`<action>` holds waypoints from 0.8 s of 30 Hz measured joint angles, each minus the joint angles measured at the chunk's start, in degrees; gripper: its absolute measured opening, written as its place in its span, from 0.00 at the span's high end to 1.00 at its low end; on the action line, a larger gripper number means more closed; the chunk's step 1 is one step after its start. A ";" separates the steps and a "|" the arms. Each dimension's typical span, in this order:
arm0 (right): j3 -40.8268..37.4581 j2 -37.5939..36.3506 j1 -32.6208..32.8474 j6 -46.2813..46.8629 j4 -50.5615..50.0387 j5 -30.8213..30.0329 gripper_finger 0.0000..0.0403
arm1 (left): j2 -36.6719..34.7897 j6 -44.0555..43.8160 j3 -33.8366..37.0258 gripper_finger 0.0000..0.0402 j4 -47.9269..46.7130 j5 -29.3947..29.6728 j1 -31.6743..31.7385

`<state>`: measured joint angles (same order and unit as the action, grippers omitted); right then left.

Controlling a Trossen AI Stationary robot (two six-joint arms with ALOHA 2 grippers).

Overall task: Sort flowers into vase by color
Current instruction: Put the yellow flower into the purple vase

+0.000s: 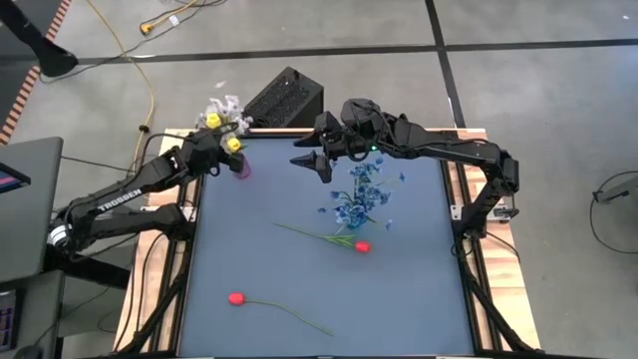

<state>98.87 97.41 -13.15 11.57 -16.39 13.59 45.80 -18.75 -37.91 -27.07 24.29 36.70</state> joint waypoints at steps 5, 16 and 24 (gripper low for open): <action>0.00 0.00 0.02 0.00 0.03 0.04 0.26 | -1.75 -0.14 5.16 1.00 5.09 -1.45 2.69; 0.00 0.00 0.26 0.03 -0.08 0.08 0.26 | -4.34 -1.22 12.59 1.00 12.70 -8.07 7.03; 0.00 0.00 0.31 0.17 0.12 0.08 0.26 | -2.99 0.02 12.57 1.00 12.97 -12.14 9.53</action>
<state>98.87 97.41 -12.84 11.74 -16.27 13.67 42.81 -18.74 -25.33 -14.10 12.15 46.23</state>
